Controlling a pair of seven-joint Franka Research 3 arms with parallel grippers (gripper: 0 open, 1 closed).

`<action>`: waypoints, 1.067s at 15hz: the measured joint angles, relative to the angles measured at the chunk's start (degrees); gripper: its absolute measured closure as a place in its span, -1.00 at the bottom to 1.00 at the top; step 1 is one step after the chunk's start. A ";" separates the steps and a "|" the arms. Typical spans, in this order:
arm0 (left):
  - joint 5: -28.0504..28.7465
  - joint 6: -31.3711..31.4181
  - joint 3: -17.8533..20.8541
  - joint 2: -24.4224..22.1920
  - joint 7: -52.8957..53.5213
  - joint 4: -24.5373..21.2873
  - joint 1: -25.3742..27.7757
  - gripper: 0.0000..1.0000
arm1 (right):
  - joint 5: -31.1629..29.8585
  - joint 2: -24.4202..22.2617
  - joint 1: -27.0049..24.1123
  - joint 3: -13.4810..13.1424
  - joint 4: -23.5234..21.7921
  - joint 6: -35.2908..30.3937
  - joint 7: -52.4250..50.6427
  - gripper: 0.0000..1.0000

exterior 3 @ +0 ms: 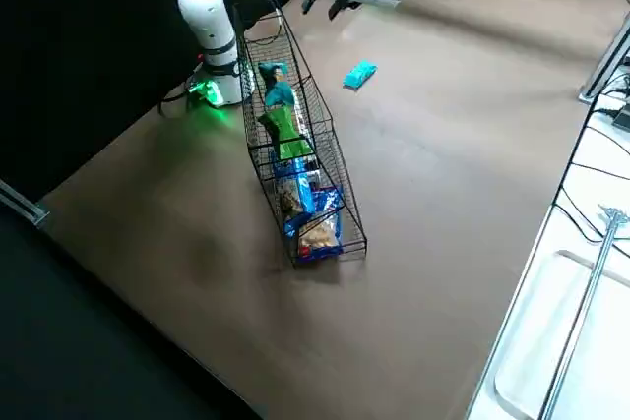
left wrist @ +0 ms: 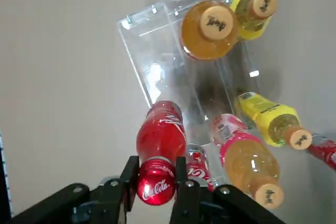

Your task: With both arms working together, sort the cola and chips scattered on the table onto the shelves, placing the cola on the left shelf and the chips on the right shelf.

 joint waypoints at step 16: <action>-2.21 0.06 -1.03 0.79 0.14 -2.10 -0.02 0.36 | 23.83 11.65 4.81 6.59 -13.88 21.81 26.01 -0.44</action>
